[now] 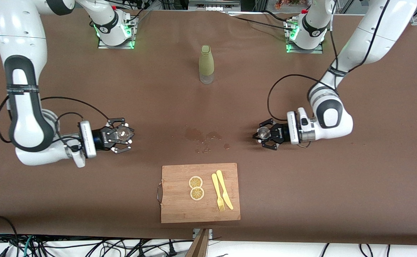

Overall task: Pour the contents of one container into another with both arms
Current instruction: 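Carry the glass cup and the jigger toward each other above the cutting board, then tilt the glass cup over the jigger rim with the right gripper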

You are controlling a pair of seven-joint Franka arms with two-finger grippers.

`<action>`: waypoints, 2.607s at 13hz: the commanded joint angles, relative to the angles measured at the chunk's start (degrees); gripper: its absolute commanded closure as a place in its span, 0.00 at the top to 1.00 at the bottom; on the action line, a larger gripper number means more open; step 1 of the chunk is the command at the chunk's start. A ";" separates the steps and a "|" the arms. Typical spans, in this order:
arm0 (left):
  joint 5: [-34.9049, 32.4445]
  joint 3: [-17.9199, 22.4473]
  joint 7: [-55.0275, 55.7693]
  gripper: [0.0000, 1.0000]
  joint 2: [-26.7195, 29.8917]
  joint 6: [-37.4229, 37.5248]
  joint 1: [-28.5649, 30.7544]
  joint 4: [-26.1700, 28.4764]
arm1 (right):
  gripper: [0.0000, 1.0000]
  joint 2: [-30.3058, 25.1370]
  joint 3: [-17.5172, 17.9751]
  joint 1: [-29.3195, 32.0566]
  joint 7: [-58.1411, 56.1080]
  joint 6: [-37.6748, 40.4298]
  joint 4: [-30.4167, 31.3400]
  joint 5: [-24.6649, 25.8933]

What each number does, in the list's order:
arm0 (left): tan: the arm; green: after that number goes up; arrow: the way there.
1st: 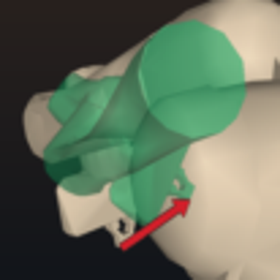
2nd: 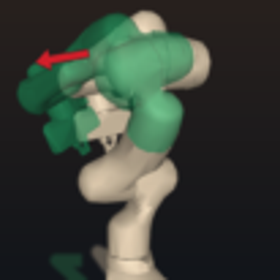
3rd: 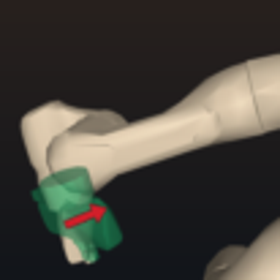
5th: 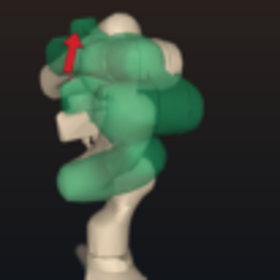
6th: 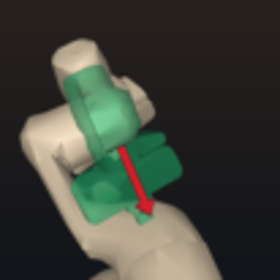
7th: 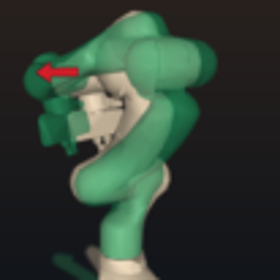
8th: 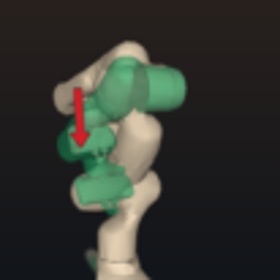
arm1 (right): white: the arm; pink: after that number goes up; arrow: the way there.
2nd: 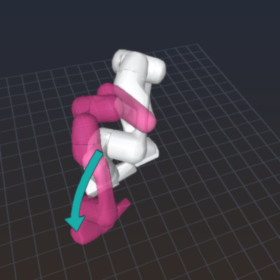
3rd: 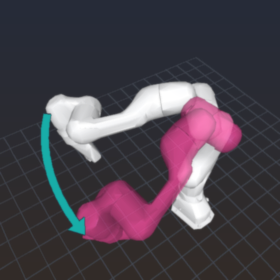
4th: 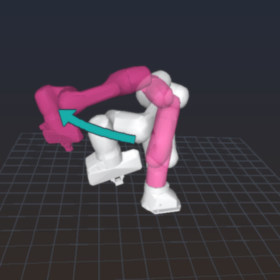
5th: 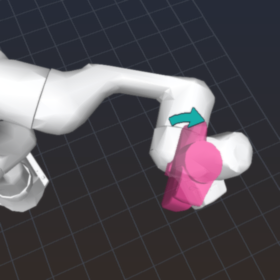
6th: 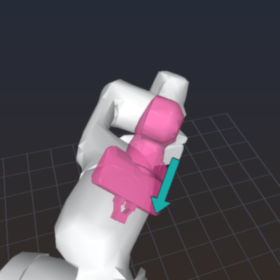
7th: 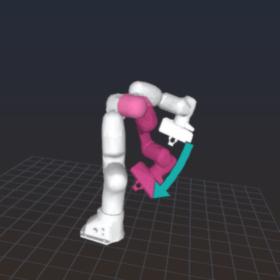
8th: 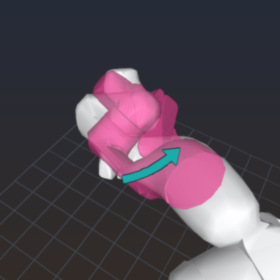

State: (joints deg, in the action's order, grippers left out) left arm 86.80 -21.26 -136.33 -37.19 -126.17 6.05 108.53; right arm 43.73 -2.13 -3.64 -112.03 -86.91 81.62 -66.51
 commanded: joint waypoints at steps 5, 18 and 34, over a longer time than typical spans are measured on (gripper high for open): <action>17.94 -2.30 0.10 0.00 -2.27 -16.28 -10.16 -4.98 | 0.00 -2.25 0.46 -9.88 7.26 -14.94 -0.33 -0.81; 35.02 7.37 0.45 0.00 -12.38 -23.24 -29.42 -20.11 | 0.00 -6.12 2.39 -19.56 18.60 -29.19 -0.33 8.67; 41.44 5.61 1.42 0.00 -11.86 -33.88 -33.47 -23.45 | 0.00 -3.48 2.30 -25.19 23.70 -41.59 0.55 19.75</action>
State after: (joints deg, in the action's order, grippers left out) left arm 126.72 -15.78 -134.75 -48.89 -158.79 -27.05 86.57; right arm 40.98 0.27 -28.50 -89.56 -127.75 81.18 -48.63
